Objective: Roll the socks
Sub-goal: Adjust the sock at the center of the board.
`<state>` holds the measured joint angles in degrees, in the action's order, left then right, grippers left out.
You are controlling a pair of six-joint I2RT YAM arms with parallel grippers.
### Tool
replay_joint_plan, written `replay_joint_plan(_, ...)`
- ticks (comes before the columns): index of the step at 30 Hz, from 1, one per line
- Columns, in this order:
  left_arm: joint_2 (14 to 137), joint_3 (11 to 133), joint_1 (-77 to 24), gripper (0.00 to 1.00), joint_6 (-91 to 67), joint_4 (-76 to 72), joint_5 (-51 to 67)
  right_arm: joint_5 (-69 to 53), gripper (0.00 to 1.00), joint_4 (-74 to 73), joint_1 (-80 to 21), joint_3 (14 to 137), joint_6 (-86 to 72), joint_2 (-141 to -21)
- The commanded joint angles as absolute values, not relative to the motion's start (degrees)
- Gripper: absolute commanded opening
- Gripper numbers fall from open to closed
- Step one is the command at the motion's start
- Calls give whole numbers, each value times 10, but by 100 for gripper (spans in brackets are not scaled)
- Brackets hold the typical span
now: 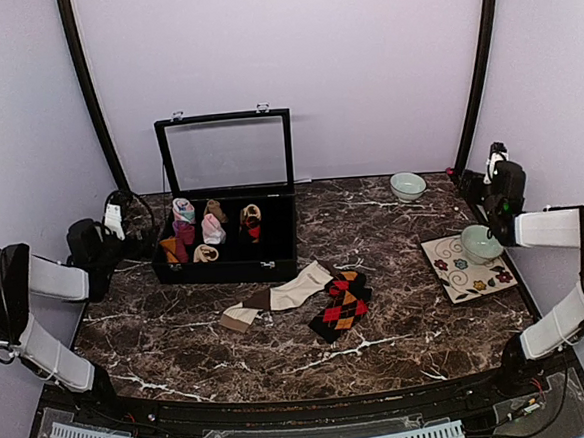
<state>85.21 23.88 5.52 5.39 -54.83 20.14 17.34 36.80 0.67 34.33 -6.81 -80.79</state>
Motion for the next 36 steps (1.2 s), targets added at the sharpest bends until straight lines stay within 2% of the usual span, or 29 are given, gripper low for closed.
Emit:
replay_joint_plan(1,809,386,54,99,79,-277,196,156,100,110,9,469,-179,-815)
replay_joint_plan(2,807,410,54,99,88,-241,202,138,99,39,12,502,-233,-822)
replay_joint_plan(3,802,429,55,99,100,-207,209,50,100,12,24,520,-256,-830)
replay_joint_plan(5,784,457,54,99,127,-139,242,-154,100,70,41,505,-284,-838)
replay_joint_plan(6,777,469,54,99,139,-106,257,-192,100,93,33,501,-296,-841)
replay_joint_plan(7,772,484,54,99,150,-67,275,-187,100,84,16,509,-294,-841)
replay_joint_plan(10,771,530,54,99,189,51,344,-76,100,39,-89,523,-257,-825)
replay_joint_plan(13,781,574,48,99,245,168,416,-3,95,14,-191,520,-258,-818)
replay_joint_plan(16,781,590,12,99,294,233,434,58,91,24,-287,484,-279,-813)
replay_joint_plan(19,771,581,-50,99,326,252,396,106,85,29,-364,456,-308,-825)
replay_joint_plan(23,776,579,-137,99,339,276,369,136,76,26,-428,428,-350,-858)
replay_joint_plan(26,789,575,-186,99,344,284,358,149,75,24,-469,417,-375,-884)
replay_joint_plan(29,806,565,-229,99,348,273,336,157,69,6,-492,430,-388,-923)
replay_joint_plan(32,820,561,-252,99,346,266,324,162,66,-8,-494,451,-394,-954)
replay_joint_plan(36,820,557,-257,99,339,265,328,176,66,-33,-494,489,-381,-967)
